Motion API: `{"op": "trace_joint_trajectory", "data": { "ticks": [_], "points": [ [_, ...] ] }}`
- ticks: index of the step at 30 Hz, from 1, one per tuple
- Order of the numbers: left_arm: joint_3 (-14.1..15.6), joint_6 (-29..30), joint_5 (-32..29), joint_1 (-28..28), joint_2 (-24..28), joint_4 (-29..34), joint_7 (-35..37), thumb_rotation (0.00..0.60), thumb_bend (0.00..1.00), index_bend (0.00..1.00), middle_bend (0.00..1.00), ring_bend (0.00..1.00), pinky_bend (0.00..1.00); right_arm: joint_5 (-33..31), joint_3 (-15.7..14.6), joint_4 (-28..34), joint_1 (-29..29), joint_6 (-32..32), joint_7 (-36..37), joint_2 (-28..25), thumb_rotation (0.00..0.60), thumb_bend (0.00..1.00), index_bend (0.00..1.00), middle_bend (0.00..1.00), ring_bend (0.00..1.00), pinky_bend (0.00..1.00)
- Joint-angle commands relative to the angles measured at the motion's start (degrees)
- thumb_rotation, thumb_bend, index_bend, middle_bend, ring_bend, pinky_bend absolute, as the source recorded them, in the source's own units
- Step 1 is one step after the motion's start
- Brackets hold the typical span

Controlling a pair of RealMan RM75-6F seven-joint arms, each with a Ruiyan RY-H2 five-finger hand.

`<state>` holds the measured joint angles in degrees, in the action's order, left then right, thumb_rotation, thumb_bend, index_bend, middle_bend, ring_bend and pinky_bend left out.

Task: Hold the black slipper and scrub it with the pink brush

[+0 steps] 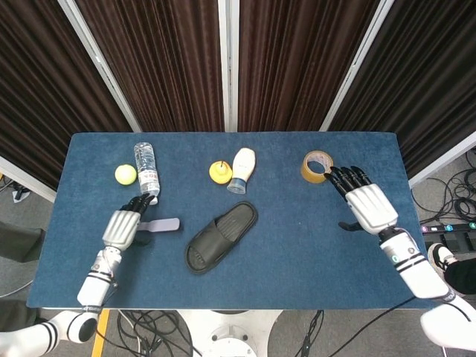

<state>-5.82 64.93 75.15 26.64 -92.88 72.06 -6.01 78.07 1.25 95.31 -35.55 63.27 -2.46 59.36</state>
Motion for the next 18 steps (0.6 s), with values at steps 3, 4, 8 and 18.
{"op": "trace_joint_trajectory", "data": {
  "ticks": [3, 4, 8, 18],
  "points": [
    [1.1, 8.3, 4.2, -4.7, 8.2, 6.4, 5.6, 0.600, 0.12, 0.10, 0.16, 0.12, 0.29, -0.8, -2.6, 1.5, 6.8, 4.3, 3.4, -3.2, 0.600, 0.01, 0.00, 0.00, 0.00, 0.00],
    [1.1, 10.6, 4.8, -6.0, 9.4, 6.4, 6.7, 0.600, 0.12, 0.11, 0.16, 0.12, 0.29, -0.8, -2.8, 1.0, 8.7, 6.4, 4.2, -3.0, 0.600, 0.01, 0.00, 0.00, 0.00, 0.00],
    [1.1, 17.0, 4.8, -10.5, 12.8, 5.1, 8.4, 0.600, 0.12, 0.15, 0.18, 0.12, 0.28, -0.6, -3.0, -2.5, 14.8, 13.8, 6.1, -0.9, 0.600, 0.03, 0.00, 0.01, 0.00, 0.01],
    [5.0, 23.9, 4.1, -20.1, 21.4, 13.1, 7.2, 0.600, 0.12, 0.16, 0.18, 0.12, 0.24, 1.9, -4.0, -4.6, 23.7, 22.7, 6.7, 1.4, 0.600, 0.03, 0.00, 0.00, 0.00, 0.00]
  ]
}}
